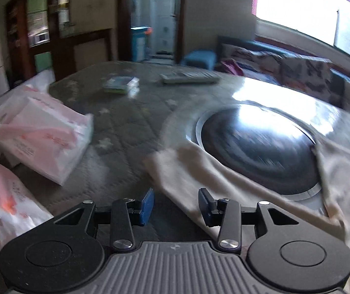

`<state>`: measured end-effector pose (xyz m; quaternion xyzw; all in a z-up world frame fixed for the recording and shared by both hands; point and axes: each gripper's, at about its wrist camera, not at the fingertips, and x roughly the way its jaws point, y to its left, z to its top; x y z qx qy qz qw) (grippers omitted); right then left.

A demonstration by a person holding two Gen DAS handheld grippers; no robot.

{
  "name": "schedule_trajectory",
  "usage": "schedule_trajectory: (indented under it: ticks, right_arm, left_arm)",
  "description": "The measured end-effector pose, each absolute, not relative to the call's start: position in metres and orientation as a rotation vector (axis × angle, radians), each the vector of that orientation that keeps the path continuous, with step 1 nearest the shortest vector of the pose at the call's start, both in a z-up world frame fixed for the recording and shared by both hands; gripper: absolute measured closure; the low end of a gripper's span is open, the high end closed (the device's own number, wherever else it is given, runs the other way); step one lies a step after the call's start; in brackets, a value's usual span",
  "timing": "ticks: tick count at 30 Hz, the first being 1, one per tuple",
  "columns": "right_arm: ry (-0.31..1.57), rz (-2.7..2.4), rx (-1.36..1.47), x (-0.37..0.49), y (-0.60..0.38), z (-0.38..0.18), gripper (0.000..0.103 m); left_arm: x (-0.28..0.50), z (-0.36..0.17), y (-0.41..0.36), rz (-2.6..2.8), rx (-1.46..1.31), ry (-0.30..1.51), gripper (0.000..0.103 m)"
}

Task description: Fold clothes

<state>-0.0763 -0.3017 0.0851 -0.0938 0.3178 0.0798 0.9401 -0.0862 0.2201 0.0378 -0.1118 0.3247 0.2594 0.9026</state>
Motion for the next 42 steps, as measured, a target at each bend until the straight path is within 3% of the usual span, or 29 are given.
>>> schedule_trajectory:
  ticks: [6,11,19,24,26,31,42]
  right_arm:
    - [0.605,0.234,-0.194,-0.080,-0.283,0.100,0.034]
    - [0.585,0.270,-0.221,-0.082,-0.268,0.106,0.034]
    - [0.582,0.279,-0.222,-0.081,-0.264,0.108,0.034]
    - [0.574,0.304,-0.228,-0.086,-0.259,0.112,0.034]
    - [0.568,0.326,-0.227,-0.088,-0.256,0.115,0.036]
    - [0.570,0.403,-0.221,-0.093,-0.244,0.121,0.043]
    - [0.631,0.618,-0.186,-0.095,-0.214,0.125,0.066]
  left_arm:
    - [-0.070,0.036,0.242,0.579,-0.258,0.672,0.056]
    - [-0.072,0.030,0.251,0.618,-0.271,0.669,0.069]
    - [-0.085,0.034,0.254,0.579,-0.311,0.640,0.058]
    - [-0.078,0.033,0.248,0.559,-0.312,0.655,0.058]
    - [-0.074,0.031,0.248,0.570,-0.311,0.662,0.060]
    - [-0.074,0.032,0.249,0.554,-0.329,0.644,0.093]
    - [-0.103,0.100,0.192,0.231,-0.387,0.474,0.097]
